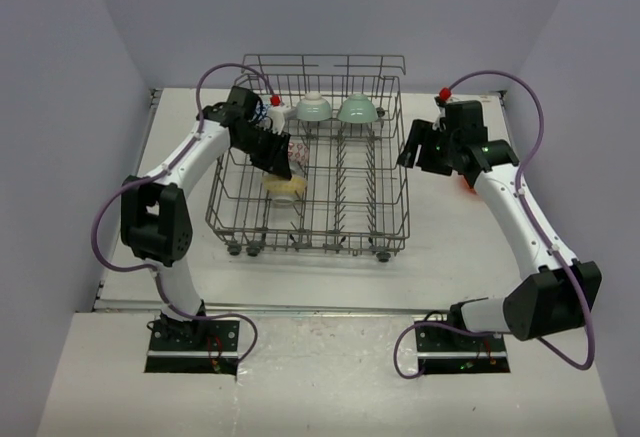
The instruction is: Unload the bowls from the dish rack
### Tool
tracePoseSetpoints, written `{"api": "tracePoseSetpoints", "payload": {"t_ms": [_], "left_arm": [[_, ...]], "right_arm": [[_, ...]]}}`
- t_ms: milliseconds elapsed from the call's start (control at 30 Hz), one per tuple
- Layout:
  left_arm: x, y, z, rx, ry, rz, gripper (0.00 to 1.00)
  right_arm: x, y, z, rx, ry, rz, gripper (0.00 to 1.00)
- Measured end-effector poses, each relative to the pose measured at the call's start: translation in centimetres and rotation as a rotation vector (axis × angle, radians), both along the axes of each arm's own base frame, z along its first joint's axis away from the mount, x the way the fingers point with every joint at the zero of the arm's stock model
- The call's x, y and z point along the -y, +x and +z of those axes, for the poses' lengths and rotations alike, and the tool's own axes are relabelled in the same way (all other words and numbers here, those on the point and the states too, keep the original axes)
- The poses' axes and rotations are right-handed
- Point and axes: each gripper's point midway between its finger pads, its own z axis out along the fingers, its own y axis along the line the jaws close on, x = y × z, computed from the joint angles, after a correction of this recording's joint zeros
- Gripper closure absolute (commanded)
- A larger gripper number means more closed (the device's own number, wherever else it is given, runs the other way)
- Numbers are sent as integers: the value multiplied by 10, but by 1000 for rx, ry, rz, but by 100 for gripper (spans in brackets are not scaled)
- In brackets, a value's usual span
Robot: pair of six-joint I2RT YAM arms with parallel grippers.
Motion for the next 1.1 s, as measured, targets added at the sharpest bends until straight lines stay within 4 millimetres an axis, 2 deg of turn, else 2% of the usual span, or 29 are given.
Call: {"api": "tracePoseSetpoints", "payload": {"t_ms": [200,333,367,433,467,533,700,867,1000,1100], "left_arm": [[6,-3,0,22,-5,-18,69],[5,-3,-1,22,5,-11,57],[4,-4,-2,20,10,-8,50],[0,-3,-4,19,37,6,45],[-2,-3,-5,17,48,11,38],[-5,-4,-7,6,67,29,33],[-7,-1,1,9,94,51,34],[-13,13,13,57,122,97,34],[-17,22,21,92,141,150,33],[-21,33,40,155,151,198,31]], "right_arm": [[-2,4,5,27,9,3,33],[-5,4,7,34,22,16,33],[-6,4,7,35,24,19,33],[-8,4,7,34,26,26,32],[-9,3,7,34,26,28,32],[-11,3,7,32,29,35,32],[-14,5,4,20,37,48,32],[-19,10,6,17,39,60,30],[-24,10,10,26,46,84,20],[-28,11,18,44,50,102,9]]}}
